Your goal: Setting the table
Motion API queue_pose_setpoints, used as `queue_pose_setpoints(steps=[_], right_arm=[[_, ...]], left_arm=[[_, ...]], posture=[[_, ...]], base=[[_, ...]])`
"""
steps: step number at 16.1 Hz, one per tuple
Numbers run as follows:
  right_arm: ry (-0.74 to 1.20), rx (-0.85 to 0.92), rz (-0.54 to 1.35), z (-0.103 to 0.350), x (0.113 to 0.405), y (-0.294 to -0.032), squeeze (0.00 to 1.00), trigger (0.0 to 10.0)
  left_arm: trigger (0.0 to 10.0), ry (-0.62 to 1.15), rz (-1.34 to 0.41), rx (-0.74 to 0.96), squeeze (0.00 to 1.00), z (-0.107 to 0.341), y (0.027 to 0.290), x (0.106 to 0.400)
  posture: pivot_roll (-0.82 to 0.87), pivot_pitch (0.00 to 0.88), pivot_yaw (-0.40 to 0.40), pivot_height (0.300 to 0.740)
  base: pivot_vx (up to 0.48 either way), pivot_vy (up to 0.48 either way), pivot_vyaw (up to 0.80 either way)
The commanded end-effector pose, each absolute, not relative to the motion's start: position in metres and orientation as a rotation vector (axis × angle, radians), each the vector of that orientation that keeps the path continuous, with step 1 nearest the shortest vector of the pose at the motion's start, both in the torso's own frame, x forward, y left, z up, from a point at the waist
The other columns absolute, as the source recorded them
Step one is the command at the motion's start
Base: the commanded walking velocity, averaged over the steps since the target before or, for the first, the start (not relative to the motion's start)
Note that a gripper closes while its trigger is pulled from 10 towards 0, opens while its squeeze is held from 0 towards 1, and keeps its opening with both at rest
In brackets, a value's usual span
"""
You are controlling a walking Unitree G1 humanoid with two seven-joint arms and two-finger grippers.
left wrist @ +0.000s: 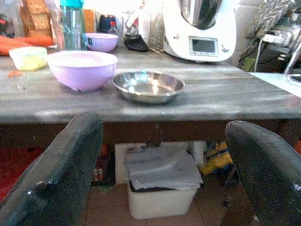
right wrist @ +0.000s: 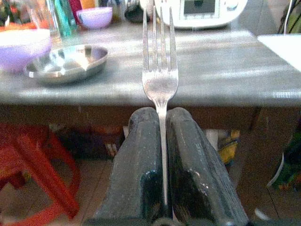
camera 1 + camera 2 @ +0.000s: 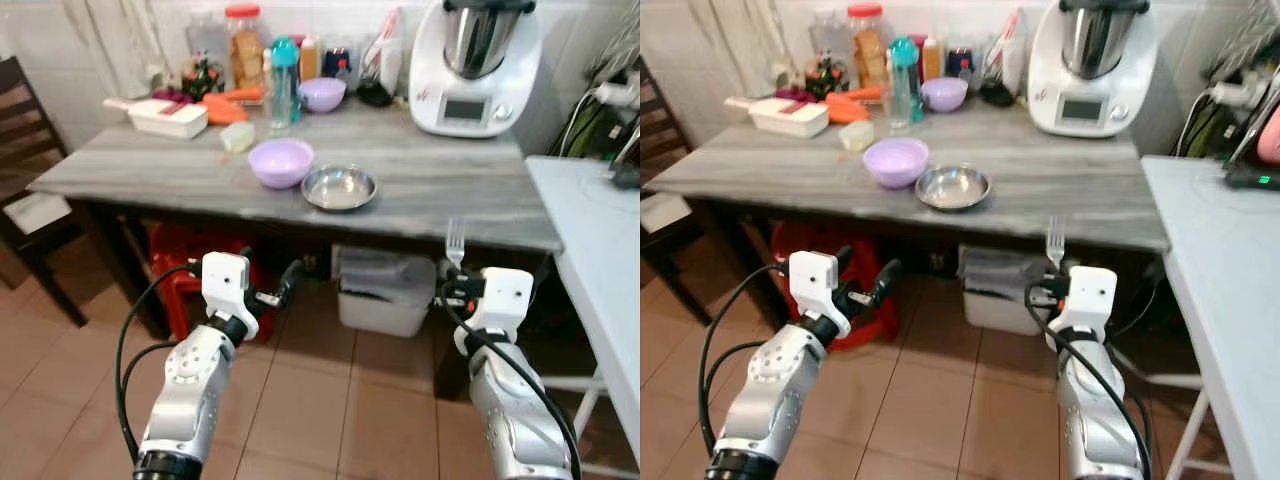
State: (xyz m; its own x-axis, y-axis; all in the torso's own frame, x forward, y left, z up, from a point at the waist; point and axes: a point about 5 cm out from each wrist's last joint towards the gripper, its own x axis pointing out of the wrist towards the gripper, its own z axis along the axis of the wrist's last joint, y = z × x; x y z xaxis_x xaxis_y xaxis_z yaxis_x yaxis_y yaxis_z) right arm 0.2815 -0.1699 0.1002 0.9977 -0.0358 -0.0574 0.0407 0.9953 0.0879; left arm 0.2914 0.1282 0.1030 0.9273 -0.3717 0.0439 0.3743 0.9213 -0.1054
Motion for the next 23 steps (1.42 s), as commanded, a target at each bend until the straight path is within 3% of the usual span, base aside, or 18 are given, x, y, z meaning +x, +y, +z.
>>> queue_pose_setpoints(steps=[1, 14, 16, 23], right_arm=[[0.039, 0.099, -0.013, 0.105, 0.285, -0.161, 0.0, 10.0], [0.042, 0.086, 0.008, 0.104, 0.286, -0.157, 0.0, 10.0], [0.041, 0.086, 0.012, 0.104, 0.286, -0.157, 0.0, 10.0], [0.042, 0.09, 0.013, 0.104, 0.286, -0.156, 0.0, 10.0]], left_arm=[[10.0, -0.032, -0.366, -0.098, 0.0, 0.107, 0.137, 0.293], [10.0, -0.026, -0.379, -0.09, 0.0, 0.107, 0.134, 0.293], [10.0, -0.024, -0.375, -0.087, 0.0, 0.107, 0.134, 0.293], [10.0, 0.003, -0.404, -0.038, 0.0, 0.099, 0.142, 0.282]], posture=[[0.0, 0.0, 0.025, 0.74], [0.0, 0.0, 0.031, 0.74], [0.01, 0.0, 0.026, 0.74], [0.0, 0.0, 0.026, 0.74]], base=[[0.424, 0.0, -0.8], [0.423, 0.0, -0.04], [0.414, 0.0, 0.62], [0.17, 0.0, 0.0]])
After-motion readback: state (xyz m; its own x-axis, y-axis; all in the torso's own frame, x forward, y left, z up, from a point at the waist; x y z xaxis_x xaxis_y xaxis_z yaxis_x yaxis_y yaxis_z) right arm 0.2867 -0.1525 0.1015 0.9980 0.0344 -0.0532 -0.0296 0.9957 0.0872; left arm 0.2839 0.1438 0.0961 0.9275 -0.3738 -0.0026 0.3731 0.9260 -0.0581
